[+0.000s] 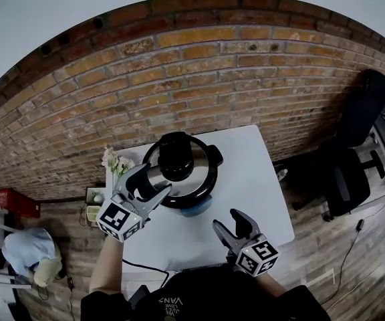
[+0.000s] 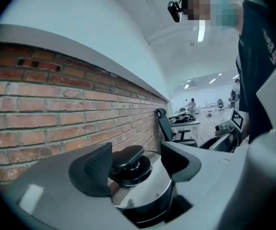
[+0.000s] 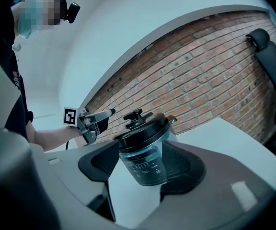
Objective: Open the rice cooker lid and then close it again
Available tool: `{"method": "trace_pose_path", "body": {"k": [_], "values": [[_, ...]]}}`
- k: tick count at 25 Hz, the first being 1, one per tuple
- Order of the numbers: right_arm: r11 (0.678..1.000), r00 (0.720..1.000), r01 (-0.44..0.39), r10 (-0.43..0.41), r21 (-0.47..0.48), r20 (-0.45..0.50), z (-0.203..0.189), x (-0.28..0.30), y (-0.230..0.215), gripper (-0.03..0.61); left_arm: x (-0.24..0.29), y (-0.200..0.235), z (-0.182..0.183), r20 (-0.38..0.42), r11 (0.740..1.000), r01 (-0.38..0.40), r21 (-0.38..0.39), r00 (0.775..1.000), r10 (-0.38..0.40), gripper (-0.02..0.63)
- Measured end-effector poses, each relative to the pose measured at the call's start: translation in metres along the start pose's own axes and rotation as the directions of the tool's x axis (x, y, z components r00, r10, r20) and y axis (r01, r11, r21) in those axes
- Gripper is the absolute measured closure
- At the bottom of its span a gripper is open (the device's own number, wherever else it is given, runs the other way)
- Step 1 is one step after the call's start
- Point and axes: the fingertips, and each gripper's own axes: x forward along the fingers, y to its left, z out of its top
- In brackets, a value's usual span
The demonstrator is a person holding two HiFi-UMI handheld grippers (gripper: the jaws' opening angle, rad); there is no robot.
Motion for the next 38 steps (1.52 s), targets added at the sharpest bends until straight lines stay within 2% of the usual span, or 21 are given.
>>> {"method": "trace_pose_path", "body": {"k": [4, 6, 9, 11, 16, 19, 26, 29, 34, 38], "values": [[0.998, 0.998, 0.057, -0.058, 0.013, 0.026, -0.007, 0.000, 0.015, 0.308, 0.016, 0.009, 0.007, -0.023, 0.990, 0.139, 0.018, 0.990, -0.138, 0.318], [0.997, 0.996, 0.078, -0.079, 0.019, 0.036, -0.010, 0.000, 0.021, 0.308, 0.025, 0.014, 0.006, -0.066, 0.978, 0.201, 0.059, 0.978, -0.197, 0.316], [0.994, 0.993, 0.103, -0.104, 0.026, 0.047, -0.014, -0.001, 0.030, 0.308, 0.039, 0.016, 0.005, -0.130, 0.943, 0.301, 0.142, 0.950, -0.284, 0.313], [0.992, 0.991, 0.121, -0.122, 0.025, 0.046, -0.015, -0.002, 0.034, 0.308, 0.048, 0.017, 0.002, -0.162, 0.917, 0.362, 0.166, 0.927, -0.337, 0.304], [0.985, 0.983, 0.170, -0.172, 0.036, 0.070, -0.018, -0.003, 0.039, 0.310, 0.072, 0.010, -0.015, -0.244, 0.856, 0.503, 0.119, 0.850, -0.466, 0.275], [0.978, 0.974, 0.205, -0.208, 0.050, 0.087, -0.021, -0.006, 0.039, 0.310, 0.082, 0.005, -0.028, -0.291, 0.824, 0.560, 0.083, 0.805, -0.517, 0.275], [0.956, 0.950, 0.283, -0.291, 0.082, 0.114, -0.029, -0.016, 0.035, 0.310, 0.099, -0.007, -0.045, -0.338, 0.784, 0.619, 0.041, 0.747, -0.572, 0.275], [0.947, 0.941, 0.307, -0.317, 0.093, 0.118, -0.033, -0.019, 0.034, 0.310, 0.101, -0.009, -0.049, -0.364, 0.777, 0.628, 0.038, 0.733, -0.575, 0.275], [0.938, 0.932, 0.331, -0.342, 0.103, 0.121, -0.037, -0.021, 0.032, 0.311, 0.101, -0.011, -0.048, -0.374, 0.780, 0.621, 0.083, 0.745, -0.553, 0.282], [0.939, 0.933, 0.330, -0.340, 0.100, 0.117, -0.039, -0.018, 0.036, 0.311, 0.100, -0.014, -0.050, -0.388, 0.771, 0.629, 0.101, 0.738, -0.552, 0.316]]}}
